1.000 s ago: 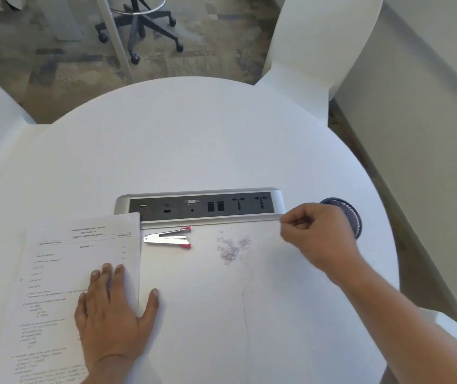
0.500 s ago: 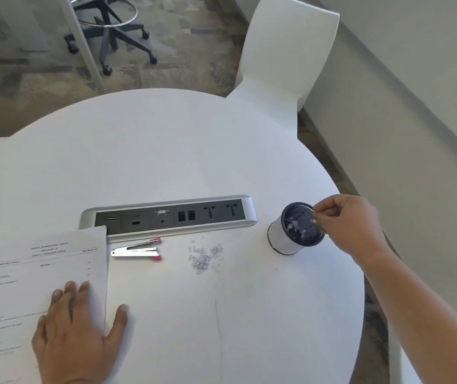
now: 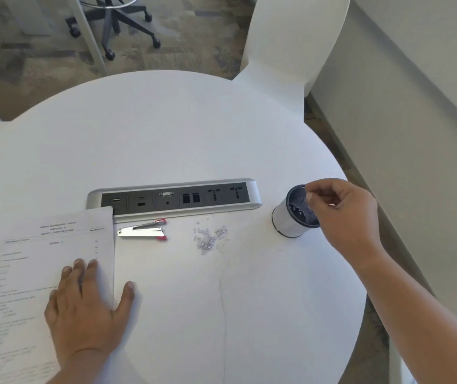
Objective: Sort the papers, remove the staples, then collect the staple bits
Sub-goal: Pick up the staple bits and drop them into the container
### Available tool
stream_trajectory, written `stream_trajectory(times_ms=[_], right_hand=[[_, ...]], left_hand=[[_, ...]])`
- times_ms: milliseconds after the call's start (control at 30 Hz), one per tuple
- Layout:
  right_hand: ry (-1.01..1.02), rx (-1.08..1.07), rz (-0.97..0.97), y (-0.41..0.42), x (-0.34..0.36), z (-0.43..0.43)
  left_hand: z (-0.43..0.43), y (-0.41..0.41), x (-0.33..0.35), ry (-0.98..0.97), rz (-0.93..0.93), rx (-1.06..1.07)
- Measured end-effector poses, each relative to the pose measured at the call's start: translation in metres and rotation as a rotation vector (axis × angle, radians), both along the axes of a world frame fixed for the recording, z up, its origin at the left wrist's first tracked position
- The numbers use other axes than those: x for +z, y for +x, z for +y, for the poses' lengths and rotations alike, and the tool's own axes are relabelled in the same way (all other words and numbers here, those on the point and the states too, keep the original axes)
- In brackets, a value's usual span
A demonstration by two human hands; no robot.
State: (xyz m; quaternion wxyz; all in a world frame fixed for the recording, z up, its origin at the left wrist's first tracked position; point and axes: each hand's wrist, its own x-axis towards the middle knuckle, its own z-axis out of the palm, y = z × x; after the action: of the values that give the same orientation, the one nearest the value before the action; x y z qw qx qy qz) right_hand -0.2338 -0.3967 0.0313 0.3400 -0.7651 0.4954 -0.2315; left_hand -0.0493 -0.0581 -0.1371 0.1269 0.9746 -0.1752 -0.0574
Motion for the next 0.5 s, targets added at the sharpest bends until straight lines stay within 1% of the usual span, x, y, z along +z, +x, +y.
stream_trajectory(times_ms=[67,133,233,333,367,500], right_hand=[[0.041,0.053,-0.044,0.0,0.0,0.016],[0.089,0.131,-0.009,-0.006,-0.01,0.031],[0.154,0.223,0.176,-0.021,-0.039,0.054],[0.2,0.305,0.458,-0.035,-0.07,0.071],[0.224,0.32,0.518,-0.038,-0.079,0.077],[0.172,0.383,0.635,-0.029,-0.108,0.101]], left_hand=[[0.0,0.0,0.0,0.015,0.0,-0.011],[0.001,0.0,0.0,0.028,0.001,-0.018],[0.003,0.0,0.0,0.032,-0.002,-0.018],[0.003,-0.001,0.001,0.039,0.0,-0.02],[0.003,-0.001,0.001,0.038,0.002,-0.02],[0.0,-0.001,0.004,0.03,0.008,-0.011]])
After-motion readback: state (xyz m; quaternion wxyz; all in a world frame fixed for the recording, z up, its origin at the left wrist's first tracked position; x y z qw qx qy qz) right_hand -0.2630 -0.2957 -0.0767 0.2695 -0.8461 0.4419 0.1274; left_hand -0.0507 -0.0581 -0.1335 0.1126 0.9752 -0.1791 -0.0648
